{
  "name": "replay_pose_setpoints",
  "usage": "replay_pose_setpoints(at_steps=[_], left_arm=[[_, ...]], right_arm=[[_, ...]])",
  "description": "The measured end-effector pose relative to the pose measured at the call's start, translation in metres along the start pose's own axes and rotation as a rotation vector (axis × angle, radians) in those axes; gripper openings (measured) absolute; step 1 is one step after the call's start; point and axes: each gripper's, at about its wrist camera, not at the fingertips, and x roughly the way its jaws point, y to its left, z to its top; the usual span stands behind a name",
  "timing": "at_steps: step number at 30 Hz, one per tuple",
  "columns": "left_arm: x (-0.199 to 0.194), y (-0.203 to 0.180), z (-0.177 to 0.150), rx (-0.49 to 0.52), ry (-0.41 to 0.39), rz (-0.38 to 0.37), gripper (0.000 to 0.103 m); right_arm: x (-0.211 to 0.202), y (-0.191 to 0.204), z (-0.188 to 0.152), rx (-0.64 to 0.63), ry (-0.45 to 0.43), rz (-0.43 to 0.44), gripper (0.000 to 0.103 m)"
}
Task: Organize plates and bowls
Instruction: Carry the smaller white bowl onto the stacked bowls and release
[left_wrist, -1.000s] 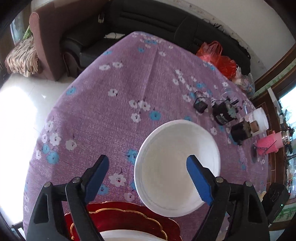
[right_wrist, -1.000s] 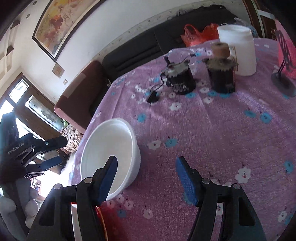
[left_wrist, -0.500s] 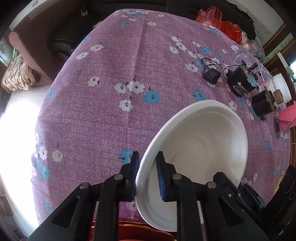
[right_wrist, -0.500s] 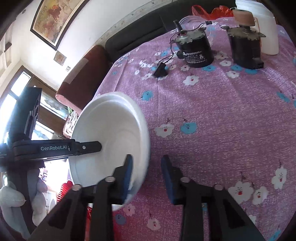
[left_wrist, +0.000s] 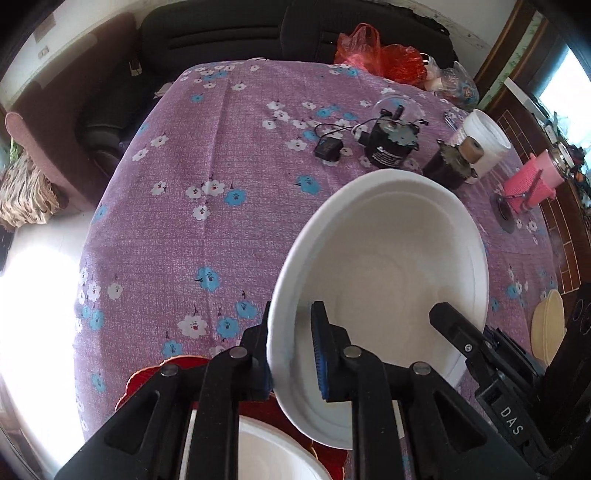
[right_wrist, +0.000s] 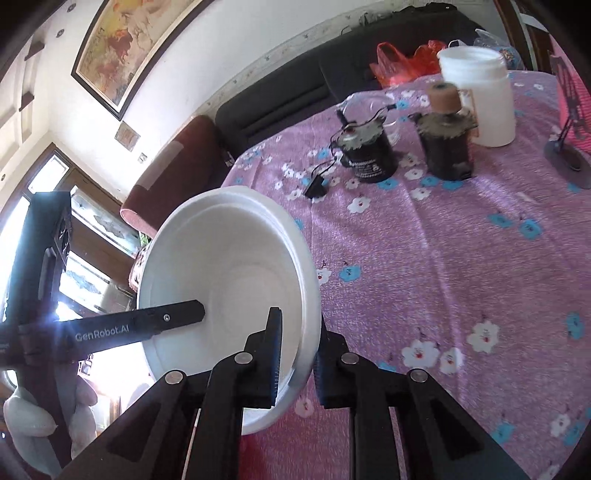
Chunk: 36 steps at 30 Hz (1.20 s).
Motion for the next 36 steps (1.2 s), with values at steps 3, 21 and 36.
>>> replay_pose_setpoints(at_steps=[3,21,36], left_arm=[[-0.016,-0.011,-0.012,0.031,-0.023,0.011,0.017],[-0.079,0.062,-0.137,-0.120,-0.141,0.044,0.020],[-0.068,0.095,-0.157,-0.153,-0.221,0.220,0.054]], right_arm=[[-0.020,0.004,-0.004,-0.011,-0.032,0.002,0.017],[-0.043,0.094,-0.066,-0.179,0.016,0.103,0.017],[0.019,0.135,-0.103,-0.292,0.117,0.012,0.017]])
